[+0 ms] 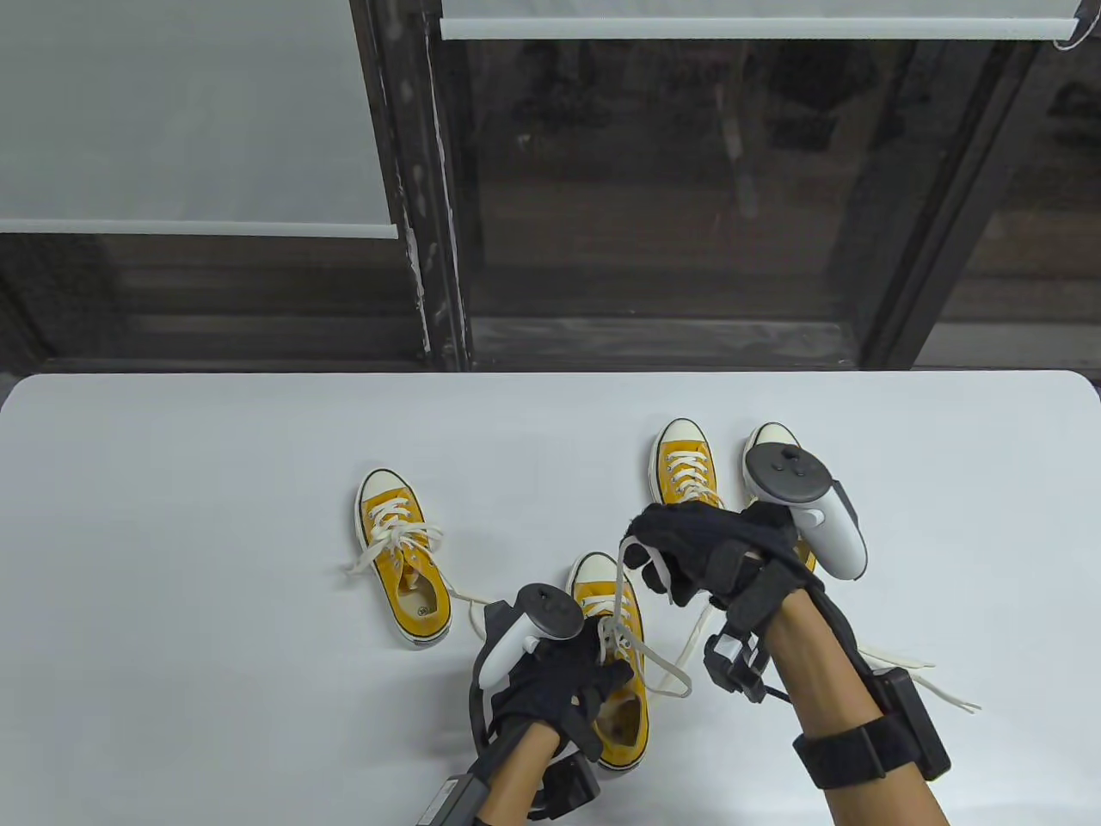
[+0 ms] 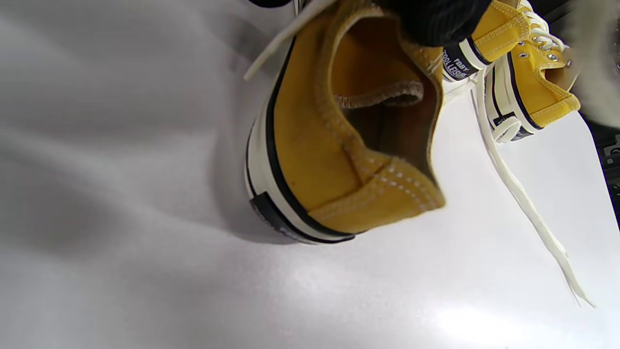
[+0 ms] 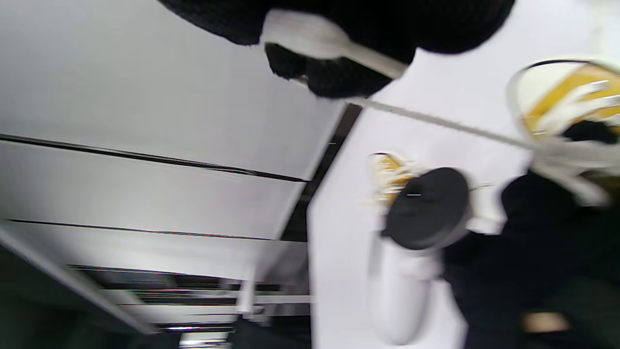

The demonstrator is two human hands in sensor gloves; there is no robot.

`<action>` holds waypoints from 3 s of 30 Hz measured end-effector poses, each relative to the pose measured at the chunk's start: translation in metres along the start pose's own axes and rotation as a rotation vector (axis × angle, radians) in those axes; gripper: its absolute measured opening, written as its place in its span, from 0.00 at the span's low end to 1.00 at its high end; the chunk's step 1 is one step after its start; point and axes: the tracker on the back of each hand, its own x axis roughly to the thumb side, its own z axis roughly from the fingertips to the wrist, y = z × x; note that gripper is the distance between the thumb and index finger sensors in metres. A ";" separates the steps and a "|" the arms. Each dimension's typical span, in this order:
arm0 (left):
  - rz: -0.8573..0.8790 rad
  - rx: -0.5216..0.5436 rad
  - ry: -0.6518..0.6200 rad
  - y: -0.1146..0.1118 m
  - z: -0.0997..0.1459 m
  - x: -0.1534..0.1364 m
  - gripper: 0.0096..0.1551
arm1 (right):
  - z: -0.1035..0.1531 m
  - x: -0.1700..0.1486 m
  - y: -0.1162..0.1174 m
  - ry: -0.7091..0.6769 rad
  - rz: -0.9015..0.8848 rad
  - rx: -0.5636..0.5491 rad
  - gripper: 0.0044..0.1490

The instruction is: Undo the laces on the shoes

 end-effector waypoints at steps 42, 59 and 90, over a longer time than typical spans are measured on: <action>0.760 -0.075 -0.569 0.057 0.044 -0.023 0.31 | -0.021 -0.106 0.075 0.480 0.890 -0.213 0.38; 0.614 0.482 -0.236 0.091 0.081 -0.059 0.27 | -0.023 -0.142 0.049 0.289 0.446 -0.392 0.24; 0.093 0.236 -0.125 0.026 0.021 0.004 0.21 | -0.021 -0.154 0.042 0.254 0.201 -0.303 0.23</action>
